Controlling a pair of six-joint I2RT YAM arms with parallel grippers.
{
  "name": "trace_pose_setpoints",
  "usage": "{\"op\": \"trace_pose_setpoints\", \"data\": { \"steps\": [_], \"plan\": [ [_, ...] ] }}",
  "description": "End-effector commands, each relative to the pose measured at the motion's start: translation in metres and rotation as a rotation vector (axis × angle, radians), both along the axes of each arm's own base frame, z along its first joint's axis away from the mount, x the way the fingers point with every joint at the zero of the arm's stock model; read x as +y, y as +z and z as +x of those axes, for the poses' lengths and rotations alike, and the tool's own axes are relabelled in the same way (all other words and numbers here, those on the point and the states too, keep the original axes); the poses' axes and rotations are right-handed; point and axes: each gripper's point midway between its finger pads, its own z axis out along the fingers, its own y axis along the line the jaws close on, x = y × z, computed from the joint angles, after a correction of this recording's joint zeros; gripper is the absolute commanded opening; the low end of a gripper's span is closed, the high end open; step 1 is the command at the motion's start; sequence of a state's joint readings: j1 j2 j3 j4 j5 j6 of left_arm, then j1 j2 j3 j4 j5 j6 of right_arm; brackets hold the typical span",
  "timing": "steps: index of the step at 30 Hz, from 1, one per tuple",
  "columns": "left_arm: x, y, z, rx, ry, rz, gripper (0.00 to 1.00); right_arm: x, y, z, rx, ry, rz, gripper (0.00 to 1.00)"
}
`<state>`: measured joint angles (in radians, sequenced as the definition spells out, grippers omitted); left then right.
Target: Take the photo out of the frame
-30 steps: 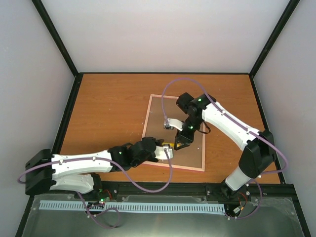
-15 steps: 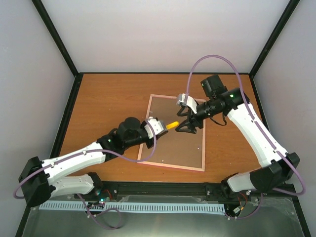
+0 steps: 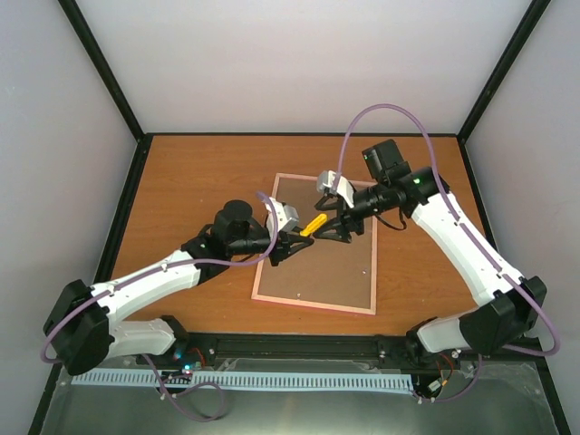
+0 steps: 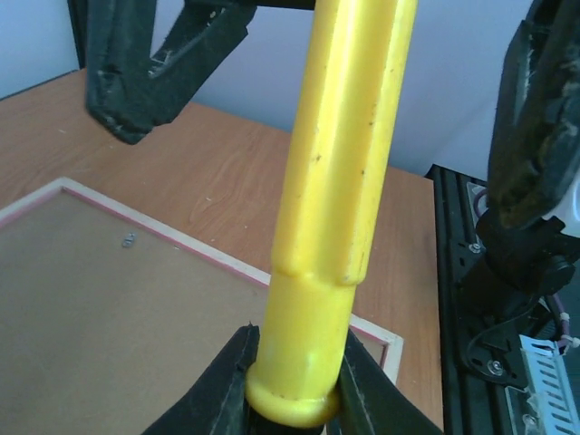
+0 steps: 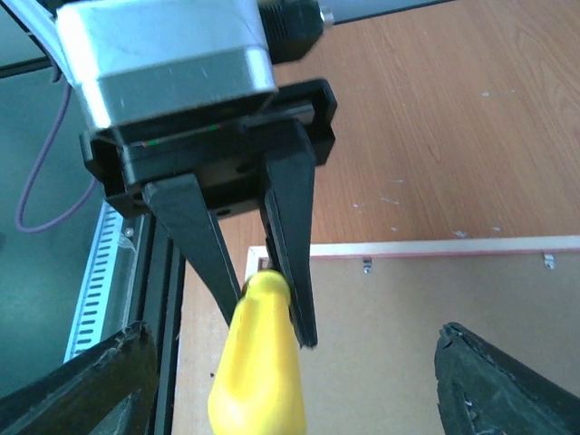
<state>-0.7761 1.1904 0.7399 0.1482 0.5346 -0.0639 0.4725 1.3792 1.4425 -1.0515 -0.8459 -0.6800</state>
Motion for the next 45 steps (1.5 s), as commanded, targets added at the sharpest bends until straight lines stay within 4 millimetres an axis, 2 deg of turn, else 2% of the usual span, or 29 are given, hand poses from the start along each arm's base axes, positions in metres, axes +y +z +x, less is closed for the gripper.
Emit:
{"op": "trace_pose_setpoints", "data": {
  "steps": [1,7,17,21,25,32,35,37,39,41,43,45],
  "plan": [
    [-0.008,0.029,-0.003,-0.017,-0.052,-0.081,0.01,0.018,0.015,-0.001,0.006,0.05,0.073,0.79],
    [-0.006,0.029,0.001,-0.021,-0.025,-0.076,0.01,0.026,0.009,-0.008,0.028,0.095,0.063,0.69],
    [-0.002,0.029,0.009,-0.035,0.024,-0.066,0.01,0.022,0.002,-0.011,0.041,0.084,0.018,0.58],
    [-0.001,0.029,0.011,-0.036,0.033,-0.064,0.01,0.022,0.001,-0.011,0.048,0.081,0.012,0.46],
    [-0.001,0.028,0.012,-0.037,0.035,-0.06,0.01,0.022,-0.001,-0.011,0.059,0.082,0.01,0.3],
    [0.0,0.027,0.013,-0.038,0.043,-0.055,0.01,0.022,-0.001,-0.012,0.067,0.085,0.011,0.2],
    [0.001,0.027,0.015,-0.036,0.057,-0.053,0.02,0.022,-0.005,-0.011,0.076,0.076,0.002,0.08],
    [0.003,0.025,0.023,-0.02,0.107,-0.041,0.1,0.022,-0.007,-0.01,0.092,0.063,-0.005,0.03],
    [0.008,0.021,0.039,0.011,0.204,-0.018,0.33,0.021,-0.014,0.0,0.106,0.002,-0.021,0.03],
    [0.018,0.015,0.058,0.048,0.336,0.019,0.57,0.012,-0.018,0.006,0.13,-0.046,-0.007,0.03],
    [0.031,0.009,0.076,0.073,0.452,0.056,0.69,-0.004,-0.023,0.016,0.162,-0.112,0.022,0.03],
    [0.043,0.005,0.086,0.134,0.552,0.072,0.73,-0.025,-0.026,0.029,0.169,-0.185,0.039,0.03]
  ]
}}
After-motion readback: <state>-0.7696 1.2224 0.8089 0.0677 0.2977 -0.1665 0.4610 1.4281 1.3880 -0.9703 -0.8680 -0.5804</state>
